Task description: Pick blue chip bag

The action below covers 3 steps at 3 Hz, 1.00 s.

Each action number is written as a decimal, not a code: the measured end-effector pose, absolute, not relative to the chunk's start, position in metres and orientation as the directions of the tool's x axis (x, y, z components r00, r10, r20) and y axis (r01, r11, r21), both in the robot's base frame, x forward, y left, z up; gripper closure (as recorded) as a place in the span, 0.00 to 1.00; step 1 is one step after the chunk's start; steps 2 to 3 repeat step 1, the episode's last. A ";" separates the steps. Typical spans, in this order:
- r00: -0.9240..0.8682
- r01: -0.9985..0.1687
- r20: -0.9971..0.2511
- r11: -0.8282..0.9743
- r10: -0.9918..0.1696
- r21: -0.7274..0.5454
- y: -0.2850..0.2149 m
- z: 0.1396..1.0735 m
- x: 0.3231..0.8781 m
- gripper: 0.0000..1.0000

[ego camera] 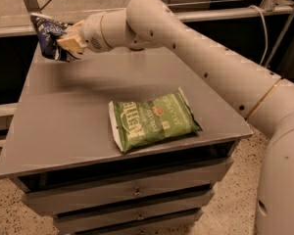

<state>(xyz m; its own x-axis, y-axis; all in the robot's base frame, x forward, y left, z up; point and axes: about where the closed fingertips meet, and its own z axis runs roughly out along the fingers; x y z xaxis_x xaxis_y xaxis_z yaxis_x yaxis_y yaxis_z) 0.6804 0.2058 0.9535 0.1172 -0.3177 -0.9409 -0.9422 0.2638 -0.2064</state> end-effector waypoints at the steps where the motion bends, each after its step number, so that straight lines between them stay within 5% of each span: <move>1: 0.155 -0.937 -0.929 0.249 -0.337 -0.247 0.212 0.951 0.679 1.00; 3: 0.155 -0.937 -0.929 0.249 -0.337 -0.247 0.212 0.951 0.679 1.00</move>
Offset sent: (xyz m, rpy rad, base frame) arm 0.0000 0.0000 0.0000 0.0000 0.0000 0.0000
